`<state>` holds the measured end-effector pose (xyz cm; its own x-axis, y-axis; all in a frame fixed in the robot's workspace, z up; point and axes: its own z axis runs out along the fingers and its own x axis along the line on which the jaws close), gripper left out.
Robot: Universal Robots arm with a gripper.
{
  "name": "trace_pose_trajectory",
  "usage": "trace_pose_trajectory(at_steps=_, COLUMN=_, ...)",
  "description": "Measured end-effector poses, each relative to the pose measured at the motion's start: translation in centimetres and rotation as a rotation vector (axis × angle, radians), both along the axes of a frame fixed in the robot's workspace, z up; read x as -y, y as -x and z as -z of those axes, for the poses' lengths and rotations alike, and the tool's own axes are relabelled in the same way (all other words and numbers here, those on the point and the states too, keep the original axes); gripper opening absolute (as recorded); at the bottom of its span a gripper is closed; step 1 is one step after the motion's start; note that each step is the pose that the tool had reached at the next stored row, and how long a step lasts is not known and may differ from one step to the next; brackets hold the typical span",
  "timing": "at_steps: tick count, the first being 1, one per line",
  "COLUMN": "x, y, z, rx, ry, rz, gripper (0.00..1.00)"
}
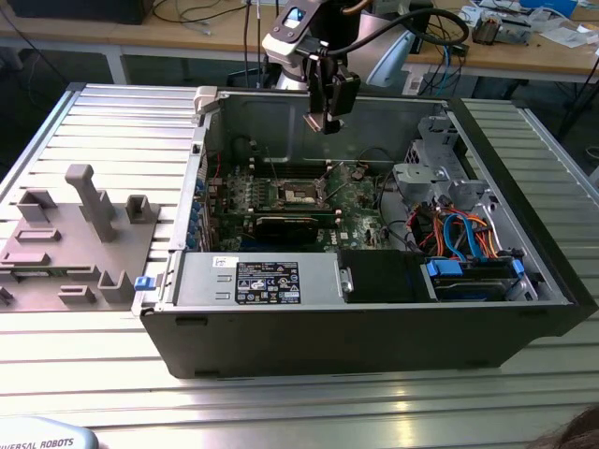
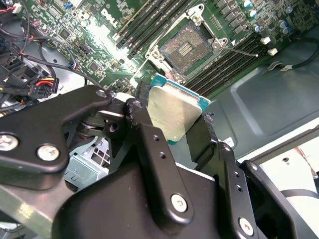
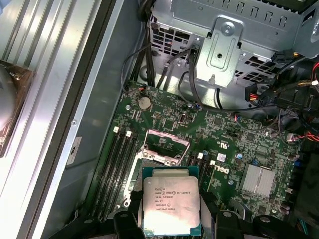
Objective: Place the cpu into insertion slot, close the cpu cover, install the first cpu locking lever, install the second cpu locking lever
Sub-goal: 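Place the cpu into insertion slot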
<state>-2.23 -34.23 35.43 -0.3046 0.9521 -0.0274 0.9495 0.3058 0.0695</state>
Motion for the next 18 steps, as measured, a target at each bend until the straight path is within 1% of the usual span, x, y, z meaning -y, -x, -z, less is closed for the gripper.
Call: trace_pose_trajectory(at_steps=18, x=0.00, y=0.00, z=0.00, rx=0.0000, ry=0.0001, rz=0.010, gripper=0.54)
